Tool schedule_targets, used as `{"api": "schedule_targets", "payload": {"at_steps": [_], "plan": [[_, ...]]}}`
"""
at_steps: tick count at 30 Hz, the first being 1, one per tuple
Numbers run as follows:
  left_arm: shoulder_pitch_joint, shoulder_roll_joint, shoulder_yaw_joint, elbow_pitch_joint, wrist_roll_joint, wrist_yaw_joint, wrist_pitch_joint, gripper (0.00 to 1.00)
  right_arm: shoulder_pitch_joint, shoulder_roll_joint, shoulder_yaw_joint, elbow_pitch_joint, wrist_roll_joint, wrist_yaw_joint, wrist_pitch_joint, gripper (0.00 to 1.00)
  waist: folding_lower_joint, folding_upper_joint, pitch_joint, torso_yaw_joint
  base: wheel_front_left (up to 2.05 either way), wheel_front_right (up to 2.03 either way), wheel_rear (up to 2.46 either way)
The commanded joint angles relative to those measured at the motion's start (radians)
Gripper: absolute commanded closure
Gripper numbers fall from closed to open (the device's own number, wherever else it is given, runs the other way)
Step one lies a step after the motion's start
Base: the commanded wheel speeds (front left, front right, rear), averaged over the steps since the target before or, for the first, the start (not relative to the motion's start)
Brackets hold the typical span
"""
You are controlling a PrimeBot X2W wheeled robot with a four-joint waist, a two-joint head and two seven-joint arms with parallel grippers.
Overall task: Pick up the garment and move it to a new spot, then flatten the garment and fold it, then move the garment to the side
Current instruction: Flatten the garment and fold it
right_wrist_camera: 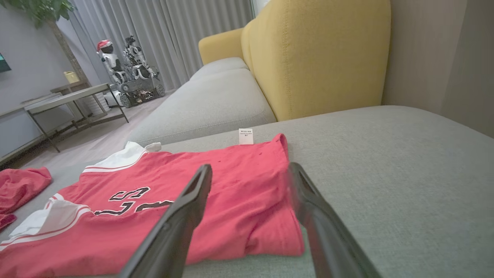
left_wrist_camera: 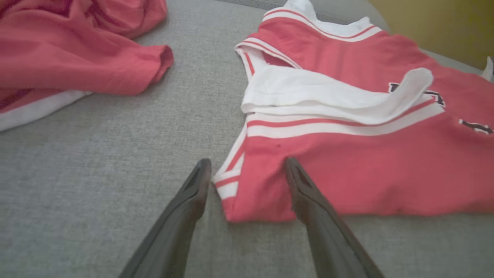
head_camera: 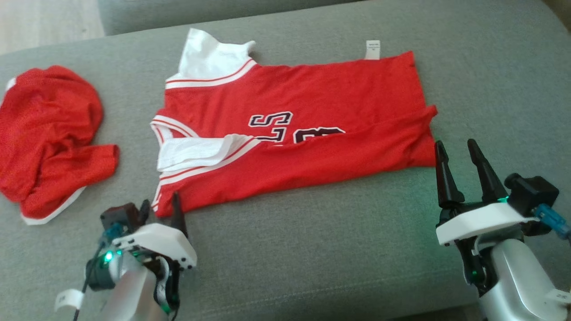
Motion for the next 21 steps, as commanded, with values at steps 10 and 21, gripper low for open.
{"api": "schedule_targets", "payload": {"at_steps": [10,21], "plan": [[-0.115,0.011,0.022,0.176,-0.012,-0.018,0.024,1.00,0.010,0.010,-0.009,-0.074,-0.040,0.008,0.021,0.00,0.0000,0.0000,0.024,-0.030,0.00,0.00,0.00],[-0.156,0.010,0.006,0.161,-0.031,-0.064,-0.004,1.00,-0.004,0.050,-0.055,-0.029,-0.062,0.008,0.055,0.00,0.0000,0.0000,0.016,0.004,0.00,0.00,0.00]]}}
